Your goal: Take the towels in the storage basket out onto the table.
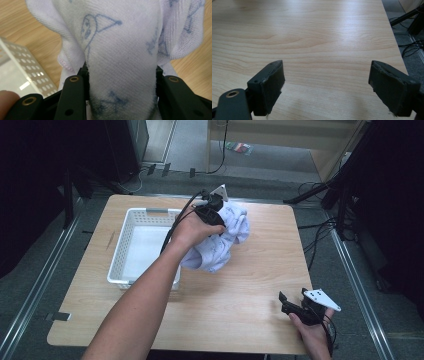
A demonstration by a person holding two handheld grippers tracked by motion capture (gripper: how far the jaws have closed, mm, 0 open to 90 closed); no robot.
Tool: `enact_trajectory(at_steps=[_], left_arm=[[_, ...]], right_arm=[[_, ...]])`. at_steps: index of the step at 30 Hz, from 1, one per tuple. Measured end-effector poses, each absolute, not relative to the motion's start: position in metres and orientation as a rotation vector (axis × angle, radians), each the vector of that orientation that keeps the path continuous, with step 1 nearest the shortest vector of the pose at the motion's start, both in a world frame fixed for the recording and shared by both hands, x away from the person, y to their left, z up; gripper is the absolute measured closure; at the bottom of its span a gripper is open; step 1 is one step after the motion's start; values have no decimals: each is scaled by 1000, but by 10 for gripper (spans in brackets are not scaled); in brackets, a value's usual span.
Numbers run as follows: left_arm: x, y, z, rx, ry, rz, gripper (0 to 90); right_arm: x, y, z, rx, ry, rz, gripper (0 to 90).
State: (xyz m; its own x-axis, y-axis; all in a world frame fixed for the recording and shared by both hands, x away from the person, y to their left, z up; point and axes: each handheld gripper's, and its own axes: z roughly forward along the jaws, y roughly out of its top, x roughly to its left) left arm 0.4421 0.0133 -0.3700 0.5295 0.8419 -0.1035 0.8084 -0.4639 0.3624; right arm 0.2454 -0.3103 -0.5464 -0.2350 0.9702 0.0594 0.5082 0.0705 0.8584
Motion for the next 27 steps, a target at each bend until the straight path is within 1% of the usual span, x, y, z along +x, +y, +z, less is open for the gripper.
enact_trajectory(at_steps=[7,13,27], left_arm=[[443,-2,-380,2409,1352,104,566],[443,-7,-391,2424,1347,97,563],[441,-12,-446,2434,1392,36,542]], right_arm=[[245,-310,-546,1465,1802,1083,134],[245,-310,-546,1463,1805,1082,134],[246,-310,-546,1464,1802,1085,134]])
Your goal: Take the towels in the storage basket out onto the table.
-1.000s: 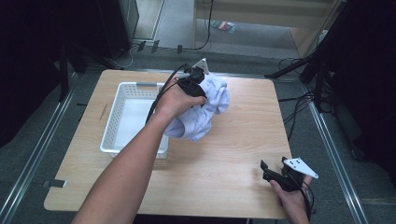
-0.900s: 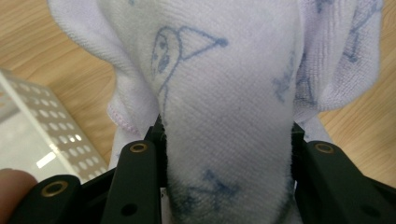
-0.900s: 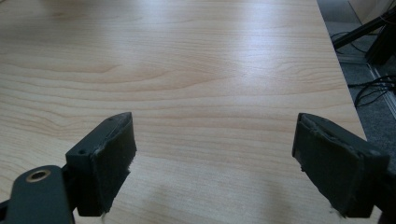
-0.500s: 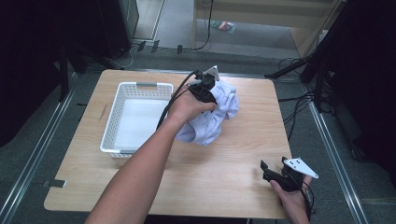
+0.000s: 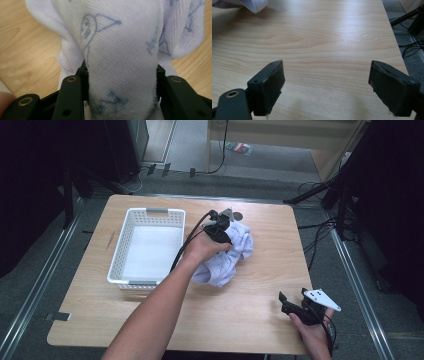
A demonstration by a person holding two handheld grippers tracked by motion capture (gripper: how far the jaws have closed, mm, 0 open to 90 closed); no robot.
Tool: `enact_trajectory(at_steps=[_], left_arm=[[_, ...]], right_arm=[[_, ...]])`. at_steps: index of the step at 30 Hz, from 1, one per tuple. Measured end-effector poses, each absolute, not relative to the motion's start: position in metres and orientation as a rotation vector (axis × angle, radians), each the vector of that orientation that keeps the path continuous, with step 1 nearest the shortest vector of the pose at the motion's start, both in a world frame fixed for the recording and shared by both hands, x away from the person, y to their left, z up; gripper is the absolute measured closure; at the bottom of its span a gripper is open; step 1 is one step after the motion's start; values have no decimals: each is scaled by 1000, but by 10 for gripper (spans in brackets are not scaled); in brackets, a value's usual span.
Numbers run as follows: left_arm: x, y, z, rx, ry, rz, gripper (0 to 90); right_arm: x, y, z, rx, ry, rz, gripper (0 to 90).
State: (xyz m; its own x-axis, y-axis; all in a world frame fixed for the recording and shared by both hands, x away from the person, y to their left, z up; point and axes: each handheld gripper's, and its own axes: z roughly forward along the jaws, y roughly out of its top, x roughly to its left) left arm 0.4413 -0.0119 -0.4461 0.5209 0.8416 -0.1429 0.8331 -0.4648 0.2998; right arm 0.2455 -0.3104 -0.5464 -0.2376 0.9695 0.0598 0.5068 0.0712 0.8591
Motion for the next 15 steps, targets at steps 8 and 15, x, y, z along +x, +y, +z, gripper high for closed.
enact_trajectory(at_steps=[8,15], left_arm=[[438,-15,-455,2452,1364,-15,494],[435,-19,-464,2461,1353,-77,242]], right_arm=[[246,-310,-546,1464,1802,1085,134],[245,-310,-546,1467,1800,1084,134]])
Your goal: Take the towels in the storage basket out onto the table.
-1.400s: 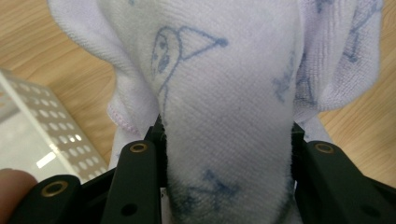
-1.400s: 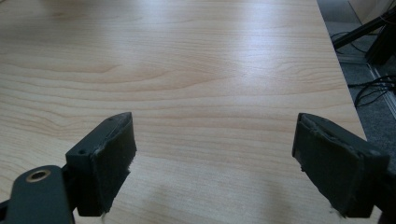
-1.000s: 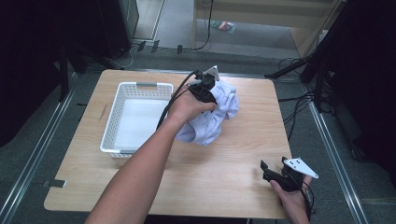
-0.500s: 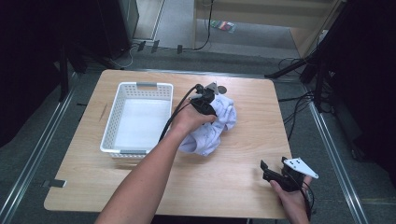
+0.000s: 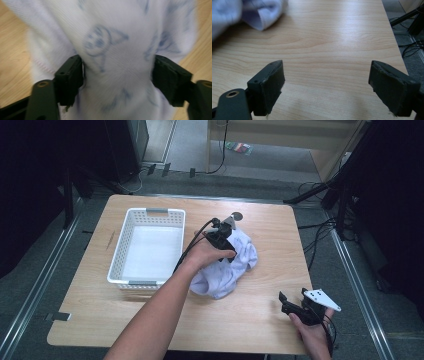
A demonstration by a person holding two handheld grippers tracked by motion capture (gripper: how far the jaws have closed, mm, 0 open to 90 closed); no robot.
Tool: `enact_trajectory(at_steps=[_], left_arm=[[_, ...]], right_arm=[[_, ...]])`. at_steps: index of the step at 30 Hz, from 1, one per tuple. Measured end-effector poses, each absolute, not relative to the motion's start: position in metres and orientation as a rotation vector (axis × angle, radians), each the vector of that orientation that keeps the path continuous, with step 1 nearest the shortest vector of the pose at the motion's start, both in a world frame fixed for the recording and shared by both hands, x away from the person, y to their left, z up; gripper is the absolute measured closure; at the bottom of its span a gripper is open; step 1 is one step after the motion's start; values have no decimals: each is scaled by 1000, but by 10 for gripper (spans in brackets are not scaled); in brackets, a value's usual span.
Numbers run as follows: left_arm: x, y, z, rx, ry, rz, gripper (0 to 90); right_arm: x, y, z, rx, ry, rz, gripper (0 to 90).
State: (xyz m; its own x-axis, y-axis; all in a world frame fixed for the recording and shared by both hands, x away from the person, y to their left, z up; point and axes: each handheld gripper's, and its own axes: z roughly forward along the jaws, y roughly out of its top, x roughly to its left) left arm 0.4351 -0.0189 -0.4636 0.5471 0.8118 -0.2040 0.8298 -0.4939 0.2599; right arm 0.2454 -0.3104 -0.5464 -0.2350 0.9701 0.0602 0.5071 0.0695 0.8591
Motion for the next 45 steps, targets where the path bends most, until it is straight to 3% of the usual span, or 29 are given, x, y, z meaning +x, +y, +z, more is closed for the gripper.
enact_trajectory(at_steps=[4,9,23,45], left_arm=[[435,-18,-462,2440,1370,-71,67],[436,-13,-458,2426,1377,-49,2],[431,17,-433,2399,1363,20,0],[410,113,-407,2294,1463,188,0]], right_arm=[[245,-310,-546,1466,1800,1083,134],[246,-310,-546,1467,1800,1082,134],[246,-310,-547,1466,1800,1082,134],[246,-309,-547,1473,1798,1070,134]])
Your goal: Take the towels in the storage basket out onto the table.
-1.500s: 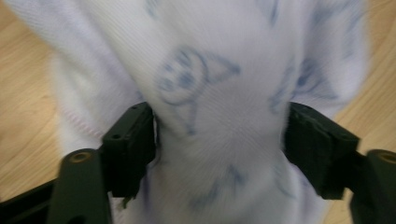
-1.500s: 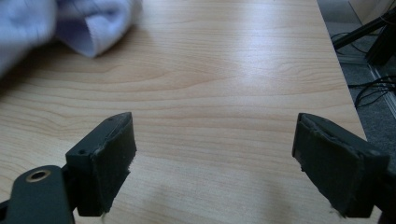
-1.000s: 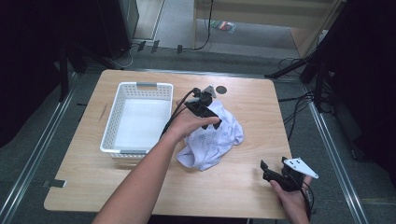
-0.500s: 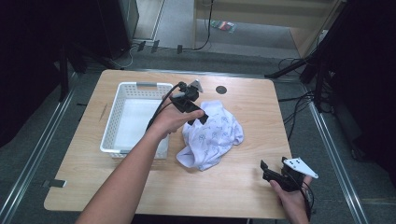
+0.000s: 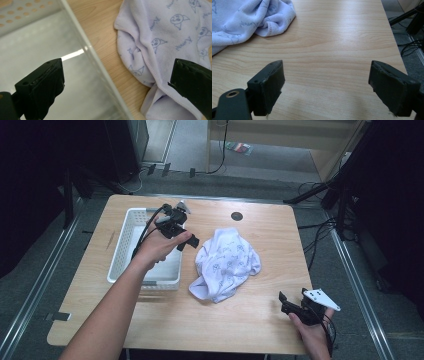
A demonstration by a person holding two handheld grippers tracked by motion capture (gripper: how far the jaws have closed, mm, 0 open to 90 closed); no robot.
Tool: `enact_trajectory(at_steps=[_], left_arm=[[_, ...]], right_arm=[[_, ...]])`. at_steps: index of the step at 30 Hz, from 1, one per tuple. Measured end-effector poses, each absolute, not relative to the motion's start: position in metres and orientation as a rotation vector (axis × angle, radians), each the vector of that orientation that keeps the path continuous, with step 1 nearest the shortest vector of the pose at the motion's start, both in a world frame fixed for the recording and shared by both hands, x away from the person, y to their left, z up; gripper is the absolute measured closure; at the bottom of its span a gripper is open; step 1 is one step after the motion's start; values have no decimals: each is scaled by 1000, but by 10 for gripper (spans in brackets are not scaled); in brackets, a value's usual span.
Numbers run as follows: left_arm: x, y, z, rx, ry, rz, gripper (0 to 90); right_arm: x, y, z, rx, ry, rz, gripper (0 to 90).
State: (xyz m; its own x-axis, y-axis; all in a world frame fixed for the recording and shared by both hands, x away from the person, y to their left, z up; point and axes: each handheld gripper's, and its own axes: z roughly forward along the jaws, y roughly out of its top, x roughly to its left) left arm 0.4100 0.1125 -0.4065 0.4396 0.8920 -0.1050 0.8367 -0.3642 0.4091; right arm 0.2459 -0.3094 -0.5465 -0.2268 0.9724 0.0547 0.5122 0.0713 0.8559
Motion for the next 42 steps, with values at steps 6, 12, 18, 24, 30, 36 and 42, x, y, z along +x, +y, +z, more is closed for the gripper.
enact_trajectory(at_steps=[6,12,18,24,30,36,42], left_arm=[[401,136,-401,2278,1485,232,0],[391,157,-394,2252,1491,266,0],[380,173,-388,2231,1502,314,0],[368,193,-386,2210,1530,374,0],[354,214,-387,2165,1553,404,0],[339,240,-397,2109,1575,389,0],[316,265,-406,2054,1572,399,0]], right_arm=[[246,-309,-547,1476,1798,1067,135],[246,-309,-547,1479,1796,1065,134],[246,-310,-547,1474,1797,1064,135],[246,-309,-547,1481,1793,1064,135],[246,-309,-547,1483,1792,1063,135],[246,-309,-547,1487,1789,1058,135],[246,-309,-547,1492,1785,1055,135]])
